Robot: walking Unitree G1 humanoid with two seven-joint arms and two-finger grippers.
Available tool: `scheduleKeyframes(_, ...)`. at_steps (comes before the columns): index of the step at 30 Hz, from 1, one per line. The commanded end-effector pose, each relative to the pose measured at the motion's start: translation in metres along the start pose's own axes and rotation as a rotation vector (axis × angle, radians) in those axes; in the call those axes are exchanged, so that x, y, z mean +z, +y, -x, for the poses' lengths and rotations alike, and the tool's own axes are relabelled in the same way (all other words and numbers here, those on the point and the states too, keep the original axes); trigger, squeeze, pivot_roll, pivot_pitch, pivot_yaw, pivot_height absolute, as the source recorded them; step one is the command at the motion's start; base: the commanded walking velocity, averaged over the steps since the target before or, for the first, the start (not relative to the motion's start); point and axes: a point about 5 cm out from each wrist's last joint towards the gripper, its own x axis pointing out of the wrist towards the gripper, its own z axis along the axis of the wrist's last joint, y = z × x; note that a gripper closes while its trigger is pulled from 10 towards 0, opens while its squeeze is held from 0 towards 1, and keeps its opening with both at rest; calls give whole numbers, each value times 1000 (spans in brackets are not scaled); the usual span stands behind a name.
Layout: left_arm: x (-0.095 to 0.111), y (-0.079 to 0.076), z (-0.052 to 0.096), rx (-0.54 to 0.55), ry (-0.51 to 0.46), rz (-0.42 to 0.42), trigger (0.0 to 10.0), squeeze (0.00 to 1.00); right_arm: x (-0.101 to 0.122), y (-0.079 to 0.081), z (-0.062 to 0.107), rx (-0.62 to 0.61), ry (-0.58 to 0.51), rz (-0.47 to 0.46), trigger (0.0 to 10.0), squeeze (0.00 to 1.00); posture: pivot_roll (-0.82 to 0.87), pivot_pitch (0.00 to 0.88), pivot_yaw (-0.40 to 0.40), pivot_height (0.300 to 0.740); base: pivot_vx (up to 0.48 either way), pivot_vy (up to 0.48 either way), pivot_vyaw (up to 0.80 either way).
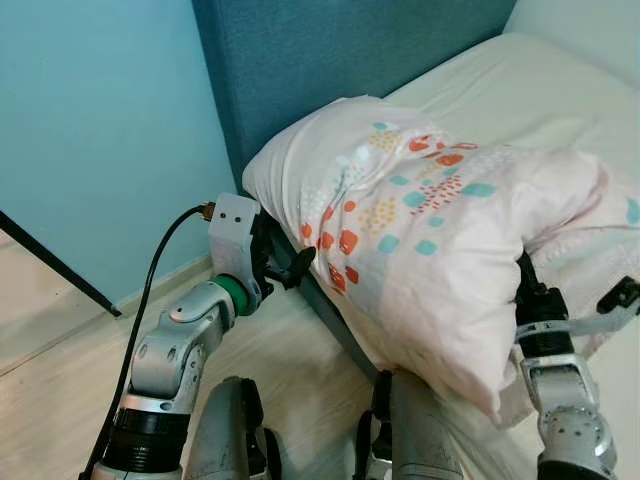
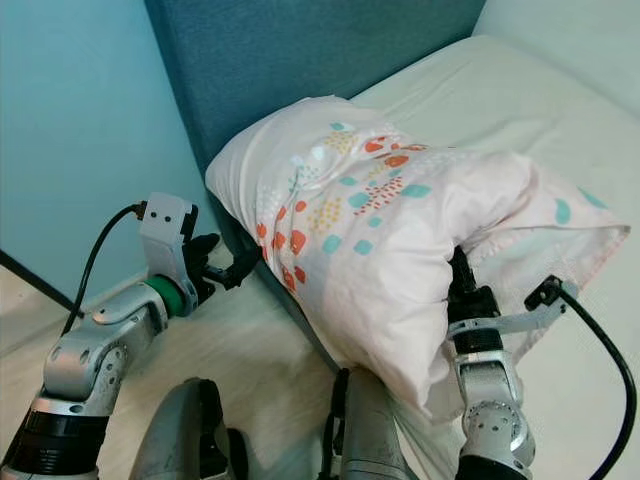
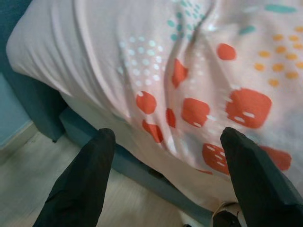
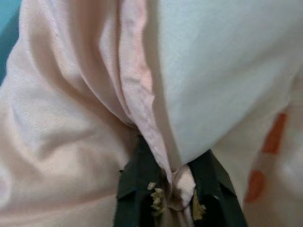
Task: Clean up the room
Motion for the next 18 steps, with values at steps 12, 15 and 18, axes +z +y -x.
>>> scheduleKeyframes(12, -8, -1, -1, 5, 17, 19, 10000, 0, 115, 100, -92, 419, -325, 138, 0, 0, 69, 211, 46, 605, 0, 0, 0)
scheduleKeyframes(15, -7, -2, -1, 6, 11, 23, 10000, 0, 142, 119, -105, 479, -392, 177, 0, 0, 71, 207, 40, 605, 0, 0, 0)
scheduleKeyframes(18, -7, -2, -1, 7, 6, 25, 10000, 0, 174, 150, -125, 556, -448, 250, 0, 0, 73, 205, 38, 605, 0, 0, 0)
